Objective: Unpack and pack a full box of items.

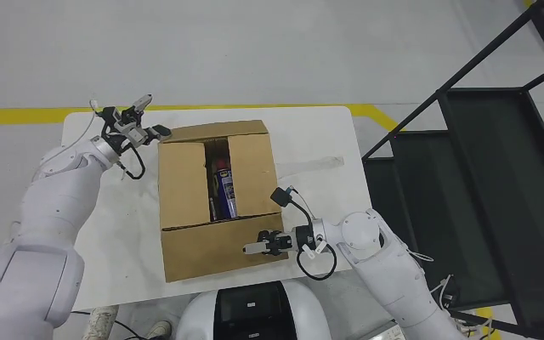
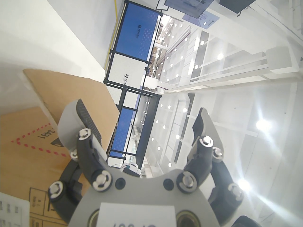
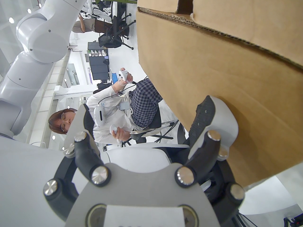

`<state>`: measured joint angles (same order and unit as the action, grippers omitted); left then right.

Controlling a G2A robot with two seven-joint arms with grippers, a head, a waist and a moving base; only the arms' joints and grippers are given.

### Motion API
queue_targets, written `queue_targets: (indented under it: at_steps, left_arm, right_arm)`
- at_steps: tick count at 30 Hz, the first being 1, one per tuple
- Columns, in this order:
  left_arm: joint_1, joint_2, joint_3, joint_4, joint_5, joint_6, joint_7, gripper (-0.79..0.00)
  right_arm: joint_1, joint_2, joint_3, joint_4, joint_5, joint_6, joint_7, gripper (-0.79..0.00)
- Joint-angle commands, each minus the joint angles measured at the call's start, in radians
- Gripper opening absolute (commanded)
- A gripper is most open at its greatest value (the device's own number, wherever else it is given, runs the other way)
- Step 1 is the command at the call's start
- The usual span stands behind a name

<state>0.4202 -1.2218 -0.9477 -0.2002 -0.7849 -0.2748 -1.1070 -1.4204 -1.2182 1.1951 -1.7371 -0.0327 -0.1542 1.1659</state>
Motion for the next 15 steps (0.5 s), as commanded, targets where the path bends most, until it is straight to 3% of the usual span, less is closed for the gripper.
queue_targets:
  at_steps: [1, 8, 15]
  left_arm:
    - [-0.001, 0.001, 0.007, 0.004, 0.032, 0.015, 0.006, 0.000]
    - [-0.002, 0.008, 0.013, 0.008, 0.094, 0.040, -0.021, 0.000]
    - [-0.025, 0.038, -0.059, 0.020, 0.015, -0.063, -0.027, 0.000]
  right_arm:
    - [0.000, 0.000, 0.000, 0.000, 0.000, 0.000, 0.000, 0.000]
    - [0.000, 0.000, 0.000, 0.000, 0.000, 0.000, 0.000, 0.000]
    - [0.000, 0.000, 0.000, 0.000, 0.000, 0.000, 0.000, 0.000]
